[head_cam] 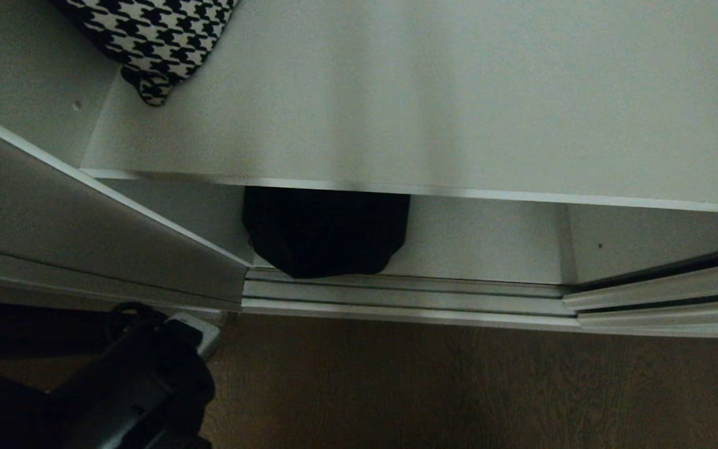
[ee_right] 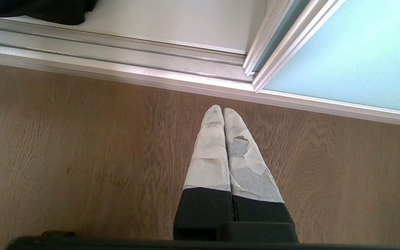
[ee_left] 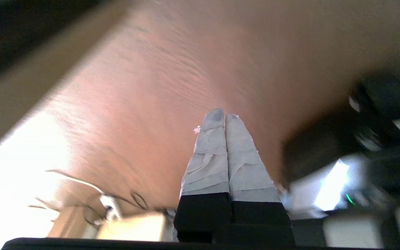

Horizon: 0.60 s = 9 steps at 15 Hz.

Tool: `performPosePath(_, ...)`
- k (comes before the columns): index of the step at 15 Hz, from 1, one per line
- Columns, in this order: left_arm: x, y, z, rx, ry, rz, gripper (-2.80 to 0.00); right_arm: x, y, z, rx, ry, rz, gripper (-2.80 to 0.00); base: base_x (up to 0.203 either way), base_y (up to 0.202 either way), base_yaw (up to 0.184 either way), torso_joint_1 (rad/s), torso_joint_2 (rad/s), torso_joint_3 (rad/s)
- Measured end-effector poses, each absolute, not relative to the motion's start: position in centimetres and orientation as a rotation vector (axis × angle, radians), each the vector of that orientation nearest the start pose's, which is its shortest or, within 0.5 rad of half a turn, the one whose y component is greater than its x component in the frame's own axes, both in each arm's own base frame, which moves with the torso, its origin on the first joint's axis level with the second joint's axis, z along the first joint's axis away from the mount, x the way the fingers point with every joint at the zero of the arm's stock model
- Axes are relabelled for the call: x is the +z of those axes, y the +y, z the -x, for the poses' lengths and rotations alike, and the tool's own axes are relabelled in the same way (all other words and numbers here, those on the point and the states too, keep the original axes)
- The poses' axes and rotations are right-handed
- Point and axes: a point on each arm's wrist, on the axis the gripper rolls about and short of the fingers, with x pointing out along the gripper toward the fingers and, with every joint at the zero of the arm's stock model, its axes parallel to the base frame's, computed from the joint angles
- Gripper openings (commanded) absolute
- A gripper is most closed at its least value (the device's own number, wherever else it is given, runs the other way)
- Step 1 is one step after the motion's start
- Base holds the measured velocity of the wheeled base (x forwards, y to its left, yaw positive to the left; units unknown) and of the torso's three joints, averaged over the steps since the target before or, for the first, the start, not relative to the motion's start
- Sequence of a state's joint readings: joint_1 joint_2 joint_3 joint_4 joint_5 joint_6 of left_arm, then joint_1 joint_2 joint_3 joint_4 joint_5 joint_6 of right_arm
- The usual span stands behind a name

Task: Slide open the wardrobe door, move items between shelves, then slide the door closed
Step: Place the bag on the lower shelf, then close the door

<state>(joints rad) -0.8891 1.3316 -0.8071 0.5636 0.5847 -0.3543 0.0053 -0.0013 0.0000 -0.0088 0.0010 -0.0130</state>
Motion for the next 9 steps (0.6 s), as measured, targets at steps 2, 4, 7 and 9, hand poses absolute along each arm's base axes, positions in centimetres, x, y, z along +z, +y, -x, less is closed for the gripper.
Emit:
performPosePath(2,18.5,-10.3,-10.5,-0.060,0.773,-0.402,-2.80,7.6,0.0,2.3,0.007,-0.010,0.013,-2.80,0.000,0.000,0.000,0.000,0.00,0.000)
performPosePath(4,18.5,-8.4,-9.8,-0.012,0.754,-0.372,-2.80,7.6,0.0,2.3,0.007,-0.010,0.013,-2.80,0.000,0.000,0.000,0.000,0.00,0.000)
performPosePath(7,18.8,-6.0,-8.7,0.035,0.718,-0.359,-2.80,7.6,0.0,2.3,0.007,-0.010,0.013,-2.80,0.000,0.000,0.000,0.000,0.00,0.000)
performPosePath(9,19.6,-5.0,-8.7,0.063,0.656,-0.333,-2.80,7.6,0.0,2.3,0.007,-0.010,0.013,-2.80,0.000,0.000,0.000,0.000,0.00,0.000)
